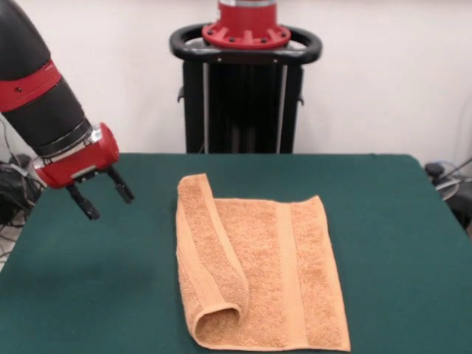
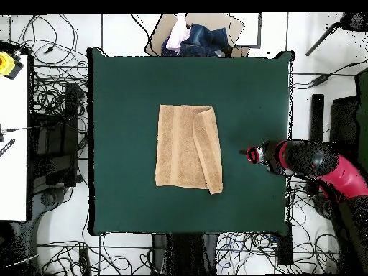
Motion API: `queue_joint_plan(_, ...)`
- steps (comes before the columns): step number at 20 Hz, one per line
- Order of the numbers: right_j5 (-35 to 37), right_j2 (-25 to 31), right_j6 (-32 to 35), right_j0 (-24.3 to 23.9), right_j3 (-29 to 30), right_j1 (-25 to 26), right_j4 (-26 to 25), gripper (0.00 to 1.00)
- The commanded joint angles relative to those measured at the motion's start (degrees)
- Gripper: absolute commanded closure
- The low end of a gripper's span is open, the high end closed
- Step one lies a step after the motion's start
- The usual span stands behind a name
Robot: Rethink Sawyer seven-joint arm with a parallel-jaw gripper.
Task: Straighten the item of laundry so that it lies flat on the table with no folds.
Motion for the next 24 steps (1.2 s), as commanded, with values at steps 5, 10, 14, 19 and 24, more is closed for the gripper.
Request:
queue_joint_plan(5, -14.96, -0.22, 2.81, -1.28, 6.10, -3.90, -5.10, 0.00)
queue_joint_plan(10, -14.66, -0.14, 2.43, -0.95, 6.02, -4.51, -3.94, 0.00)
queue_joint_plan(14, -13.37, -0.82, 4.12, -0.46, 8.69, -7.72, -2.31, 0.00)
queue_joint_plan(19, -8.11, -5.67, 13.86, 7.14, 18.36, -27.30, 1.44, 0.00)
queue_joint_plan(24, -6.86, -10.44, 17.44, 13.07, 20.24, -31.90, 3.84, 0.00)
